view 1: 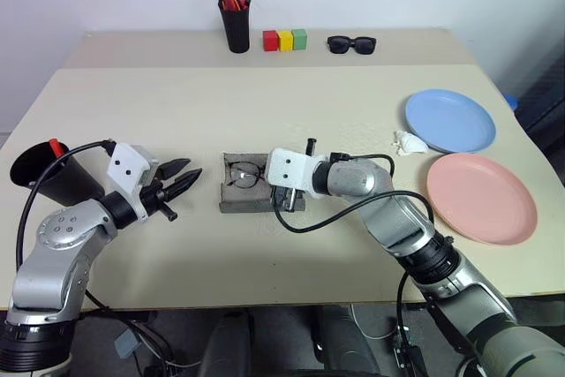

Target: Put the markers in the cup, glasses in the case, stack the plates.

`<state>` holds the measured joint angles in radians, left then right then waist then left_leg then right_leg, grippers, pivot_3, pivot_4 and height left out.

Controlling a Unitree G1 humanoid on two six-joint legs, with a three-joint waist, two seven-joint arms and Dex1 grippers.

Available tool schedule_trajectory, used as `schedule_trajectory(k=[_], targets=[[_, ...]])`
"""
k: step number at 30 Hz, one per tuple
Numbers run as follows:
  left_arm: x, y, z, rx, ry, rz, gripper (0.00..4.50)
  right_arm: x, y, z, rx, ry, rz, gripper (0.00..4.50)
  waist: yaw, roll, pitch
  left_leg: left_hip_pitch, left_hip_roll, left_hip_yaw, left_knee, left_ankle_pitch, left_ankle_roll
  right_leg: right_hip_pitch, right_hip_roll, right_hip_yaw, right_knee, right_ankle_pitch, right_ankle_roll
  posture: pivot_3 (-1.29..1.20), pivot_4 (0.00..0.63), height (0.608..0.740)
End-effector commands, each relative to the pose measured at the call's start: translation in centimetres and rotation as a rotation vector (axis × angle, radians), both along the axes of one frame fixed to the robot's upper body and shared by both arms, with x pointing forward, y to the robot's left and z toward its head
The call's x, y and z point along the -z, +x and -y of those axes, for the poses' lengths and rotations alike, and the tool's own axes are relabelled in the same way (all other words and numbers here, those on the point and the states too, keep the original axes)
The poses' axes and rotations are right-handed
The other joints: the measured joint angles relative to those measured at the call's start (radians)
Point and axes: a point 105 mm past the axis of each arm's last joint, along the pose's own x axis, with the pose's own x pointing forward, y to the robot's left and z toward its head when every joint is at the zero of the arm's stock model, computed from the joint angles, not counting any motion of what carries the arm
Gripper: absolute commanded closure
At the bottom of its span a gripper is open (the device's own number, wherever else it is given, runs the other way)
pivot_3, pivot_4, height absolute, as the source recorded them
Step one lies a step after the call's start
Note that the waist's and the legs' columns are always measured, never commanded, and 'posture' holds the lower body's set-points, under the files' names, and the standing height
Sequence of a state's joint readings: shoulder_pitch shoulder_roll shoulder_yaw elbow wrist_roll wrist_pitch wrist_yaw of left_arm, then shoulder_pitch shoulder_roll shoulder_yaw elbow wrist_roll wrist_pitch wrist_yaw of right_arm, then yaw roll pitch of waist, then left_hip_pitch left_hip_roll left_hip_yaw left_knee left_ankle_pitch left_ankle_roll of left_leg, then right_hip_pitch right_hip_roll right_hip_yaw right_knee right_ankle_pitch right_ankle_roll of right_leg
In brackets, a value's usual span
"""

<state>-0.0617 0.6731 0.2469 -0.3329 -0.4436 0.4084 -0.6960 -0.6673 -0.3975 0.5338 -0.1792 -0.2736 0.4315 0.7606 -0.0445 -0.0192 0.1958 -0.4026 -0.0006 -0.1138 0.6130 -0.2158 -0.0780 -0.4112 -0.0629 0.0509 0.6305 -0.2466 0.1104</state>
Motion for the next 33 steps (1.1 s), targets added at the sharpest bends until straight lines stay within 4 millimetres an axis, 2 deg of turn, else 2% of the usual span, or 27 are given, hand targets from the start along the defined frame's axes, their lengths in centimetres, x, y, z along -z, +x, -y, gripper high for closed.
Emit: schedule_trajectory(k=[1, 6, 10, 17, 21, 28, 31, 33], targets=[[-0.7, 0.1, 0.3, 0.012, 0.009, 0.040, 3.08, -1.0, 0.6, -0.3, -0.010, 0.002, 0.101, 4.48, 0.000, 0.000, 0.000, 0.000, 0.000, 0.000, 0.000, 0.000, 0.000, 0.000, 0.000, 0.000, 0.000, 0.000, 0.000, 0.00, 0.150, 0.740], [-0.6, 0.1, 0.3, 0.013, 0.008, 0.038, 3.08, -2.5, 1.3, -0.5, -0.018, 0.020, 0.143, 4.48, 0.000, 0.000, 0.000, 0.000, 0.000, 0.000, 0.000, 0.000, 0.000, 0.000, 0.000, 0.000, 0.000, 0.000, 0.000, 0.00, 0.150, 0.740], [-0.6, 0.2, 0.2, 0.013, 0.009, 0.037, 3.08, -2.7, 1.0, -0.8, -0.042, 0.024, 0.136, 4.48, 0.000, 0.000, 0.000, 0.000, 0.000, 0.000, 0.000, 0.000, 0.000, 0.000, 0.000, 0.000, 0.000, 0.000, 0.000, 0.00, 0.150, 0.740], [-0.6, 0.3, 0.0, 0.016, 0.015, 0.036, 3.08, -0.1, -0.7, 0.2, -0.077, -0.079, 0.026, 4.48, 0.002, 0.000, 0.000, 0.000, 0.000, 0.000, 0.000, 0.000, 0.000, 0.000, 0.000, 0.000, 0.000, 0.000, 0.000, 0.00, 0.150, 0.740], [-0.6, 0.4, -0.1, 0.020, 0.016, 0.035, 3.08, 0.1, -1.5, 0.4, -0.074, -0.074, -0.039, 4.48, -0.002, 0.000, 0.000, 0.000, 0.000, 0.000, 0.000, 0.000, 0.000, 0.000, 0.000, 0.000, 0.000, 0.000, 0.000, 0.00, 0.150, 0.740], [-0.8, 0.8, 0.4, 0.043, 0.015, 0.038, 3.08, 0.5, -0.6, 0.6, 0.009, -0.061, -0.076, 4.48, 0.000, 0.000, 0.000, 0.000, 0.000, 0.000, 0.000, 0.000, 0.000, 0.000, 0.000, 0.000, 0.000, 0.000, 0.000, 0.00, 0.150, 0.740], [-1.0, 1.4, 0.5, 0.042, 0.010, 0.041, 3.08, 0.2, -0.5, 0.4, 0.013, -0.048, -0.075, 3.55, 0.000, 0.000, 0.000, 0.000, 0.000, 0.000, 0.000, 0.000, 0.000, 0.000, 0.000, 0.000, 0.000, 0.000, 0.000, 0.00, 0.150, 0.740], [-1.8, 2.1, 0.5, 0.031, -0.056, 0.040, 3.08, -0.6, -0.4, 0.2, 0.016, -0.017, -0.058, 2.57, 0.001, 0.000, 0.000, 0.000, 0.000, 0.000, 0.000, 0.000, 0.000, 0.000, 0.000, 0.000, 0.000, 0.000, 0.001, 0.00, 0.150, 0.740]])
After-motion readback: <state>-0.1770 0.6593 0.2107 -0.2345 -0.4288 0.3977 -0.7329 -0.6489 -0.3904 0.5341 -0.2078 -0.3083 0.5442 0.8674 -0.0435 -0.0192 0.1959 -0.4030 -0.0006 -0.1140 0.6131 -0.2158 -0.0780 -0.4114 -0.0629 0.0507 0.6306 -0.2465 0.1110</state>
